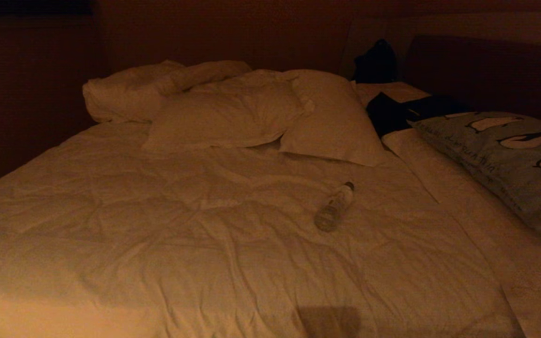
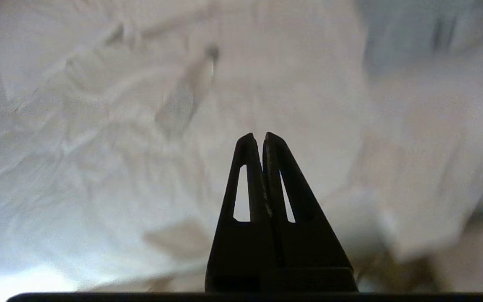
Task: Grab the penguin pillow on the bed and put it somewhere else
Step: Pick up the pillow
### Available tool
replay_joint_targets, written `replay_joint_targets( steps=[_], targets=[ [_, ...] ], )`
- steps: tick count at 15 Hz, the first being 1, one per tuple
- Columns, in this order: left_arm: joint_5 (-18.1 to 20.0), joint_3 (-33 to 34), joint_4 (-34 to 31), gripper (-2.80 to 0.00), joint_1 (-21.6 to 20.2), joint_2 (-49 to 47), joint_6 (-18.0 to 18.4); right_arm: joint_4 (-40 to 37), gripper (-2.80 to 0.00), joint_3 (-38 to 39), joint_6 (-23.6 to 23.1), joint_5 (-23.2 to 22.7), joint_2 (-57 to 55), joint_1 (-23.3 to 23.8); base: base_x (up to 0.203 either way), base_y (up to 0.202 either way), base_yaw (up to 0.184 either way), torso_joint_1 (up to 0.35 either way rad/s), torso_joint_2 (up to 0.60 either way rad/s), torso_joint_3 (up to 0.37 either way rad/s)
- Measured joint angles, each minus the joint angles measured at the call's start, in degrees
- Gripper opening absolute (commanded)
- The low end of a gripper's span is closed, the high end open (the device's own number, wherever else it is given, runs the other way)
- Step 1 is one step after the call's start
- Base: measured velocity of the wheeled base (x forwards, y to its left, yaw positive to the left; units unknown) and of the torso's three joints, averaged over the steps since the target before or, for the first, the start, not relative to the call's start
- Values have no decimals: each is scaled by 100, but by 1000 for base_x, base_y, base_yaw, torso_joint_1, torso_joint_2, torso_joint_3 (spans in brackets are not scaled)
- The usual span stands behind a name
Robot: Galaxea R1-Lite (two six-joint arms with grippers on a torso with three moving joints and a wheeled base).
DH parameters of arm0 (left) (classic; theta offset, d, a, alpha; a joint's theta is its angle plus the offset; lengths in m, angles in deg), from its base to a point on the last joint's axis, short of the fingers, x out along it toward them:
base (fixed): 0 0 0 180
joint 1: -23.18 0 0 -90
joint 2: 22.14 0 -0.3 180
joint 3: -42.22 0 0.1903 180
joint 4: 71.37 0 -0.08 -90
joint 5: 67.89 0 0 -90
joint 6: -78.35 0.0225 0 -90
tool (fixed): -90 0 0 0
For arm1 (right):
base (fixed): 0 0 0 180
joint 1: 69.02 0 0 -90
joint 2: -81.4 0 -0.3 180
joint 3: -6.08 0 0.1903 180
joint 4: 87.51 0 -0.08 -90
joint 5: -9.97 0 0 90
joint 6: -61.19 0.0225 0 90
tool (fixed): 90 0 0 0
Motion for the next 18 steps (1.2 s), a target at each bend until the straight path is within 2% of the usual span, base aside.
replay_joint_targets(
  steps=[3, 5, 9, 11, 13, 18],
  targets=[
    [2, 0, -2, -280, 0, 0, 4, -847, -280, 366, 153, -43, 329, -91, 0, 0, 0, 0, 0, 0],
    [2, 0, -2, -280, 0, 0, 2, -1326, -280, 482, 147, -197, 619, -407, 0, 0, 0, 0, 0, 0],
    [2, 0, -2, -280, -2, 0, 2, -2167, -280, 532, 183, -707, 1465, -1609, 0, 0, 0, 0, 0, 0],
    [2, 0, -2, -280, -2, 0, 2, -2471, -280, 506, 199, -814, 1984, -2246, 0, 0, 0, 0, 0, 0],
    [4, 0, -2, -280, 0, 0, 3, -2664, -280, 458, 203, -789, 2441, -2814, 0, 0, 0, 0, 0, 0],
    [0, 0, -2, -280, 0, 0, 4, -2520, -280, 432, 237, -290, 2805, -3059, 0, 0, 0, 0, 0, 0]
  ],
)
